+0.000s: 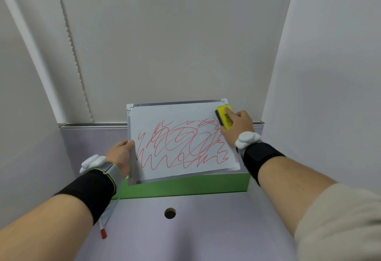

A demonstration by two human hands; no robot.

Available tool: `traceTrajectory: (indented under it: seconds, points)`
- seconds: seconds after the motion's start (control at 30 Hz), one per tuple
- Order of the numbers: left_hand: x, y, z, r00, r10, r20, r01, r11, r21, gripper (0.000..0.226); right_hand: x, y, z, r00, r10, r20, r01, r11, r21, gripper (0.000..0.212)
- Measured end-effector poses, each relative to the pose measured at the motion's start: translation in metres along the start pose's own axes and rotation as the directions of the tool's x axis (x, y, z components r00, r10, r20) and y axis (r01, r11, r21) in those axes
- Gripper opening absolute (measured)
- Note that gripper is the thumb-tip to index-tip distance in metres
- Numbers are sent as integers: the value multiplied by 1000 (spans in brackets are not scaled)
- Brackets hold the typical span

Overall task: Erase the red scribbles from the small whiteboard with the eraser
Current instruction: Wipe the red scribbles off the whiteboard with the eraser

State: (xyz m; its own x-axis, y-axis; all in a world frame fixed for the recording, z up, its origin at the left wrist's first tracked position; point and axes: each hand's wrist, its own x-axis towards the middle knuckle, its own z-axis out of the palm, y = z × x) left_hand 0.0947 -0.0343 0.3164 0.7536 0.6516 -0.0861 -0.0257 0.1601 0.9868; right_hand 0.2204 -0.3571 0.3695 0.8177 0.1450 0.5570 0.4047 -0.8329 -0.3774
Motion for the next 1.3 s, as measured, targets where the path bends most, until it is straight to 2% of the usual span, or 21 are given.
traceTrajectory:
  seconds: [0.03, 0.1, 0.2, 0.27, 0.4, 0.47, 0.57, 0.67, 0.77, 0.83, 0.87, 1.0, 1.1, 1.23, 1.3]
  points:
    - [0, 1, 0, 1000, 11, -2, -11, 1000, 4, 31, 2, 4, -3, 999, 38, -10, -38, 999, -4, 69]
    - [0, 3, 3, 1000, 21, -18, -21, 1000, -8, 32, -3, -1, 0, 1000, 19, 23, -19, 1000, -7, 70]
    - [-1, 5, 9, 999, 4, -31, -6, 999, -45, 32, -20, -21, 20, 984, -143, 102, 143, 990, 7, 71]
    - [-1, 8, 9, 999, -1, -34, -1, 999, -46, 32, -20, -24, 25, 976, -189, 106, 191, 982, -10, 70]
    - [1, 12, 8, 1000, 2, -8, -3, 999, -44, 32, -5, -9, 5, 999, 18, 34, -17, 1000, -17, 71]
    - [0, 13, 13, 1000, 14, -1, -14, 999, -48, 32, -6, -14, 3, 999, 34, 29, -33, 999, -38, 72]
    - [-3, 14, 22, 1000, 14, 12, -13, 998, -63, 26, -21, -48, 20, 989, -118, 84, 114, 992, 53, 72]
    - [-4, 12, 22, 999, 5, 37, -3, 999, -46, 18, -29, -68, 34, 961, -253, 107, 247, 967, 67, 69]
    - [0, 11, 15, 1000, 9, 21, -8, 999, -31, 23, -13, -53, 20, 988, -144, 61, 143, 990, 16, 68]
    - [1, 11, 14, 1000, 20, 16, -19, 999, -29, 19, -5, -40, 9, 998, -36, 45, 37, 999, -28, 70]
    - [0, 10, 15, 1000, 28, 12, -28, 999, -24, 18, -6, -40, 8, 998, -27, 50, 30, 999, -44, 70]
    - [-5, 9, 27, 999, 26, 30, -24, 998, -52, 17, -34, -77, 27, 970, -210, 123, 203, 977, 70, 69]
    - [-5, 7, 29, 999, 22, 34, -21, 999, -44, 18, -39, -90, 35, 945, -300, 128, 294, 954, 66, 67]
    - [-1, 8, 26, 999, 36, 15, -35, 998, -51, 27, -13, -62, 12, 991, -113, 65, 112, 993, 21, 68]
    - [-3, 9, 30, 999, 48, 6, -48, 997, -59, 30, -9, -58, 10, 996, -68, 53, 69, 997, -19, 70]
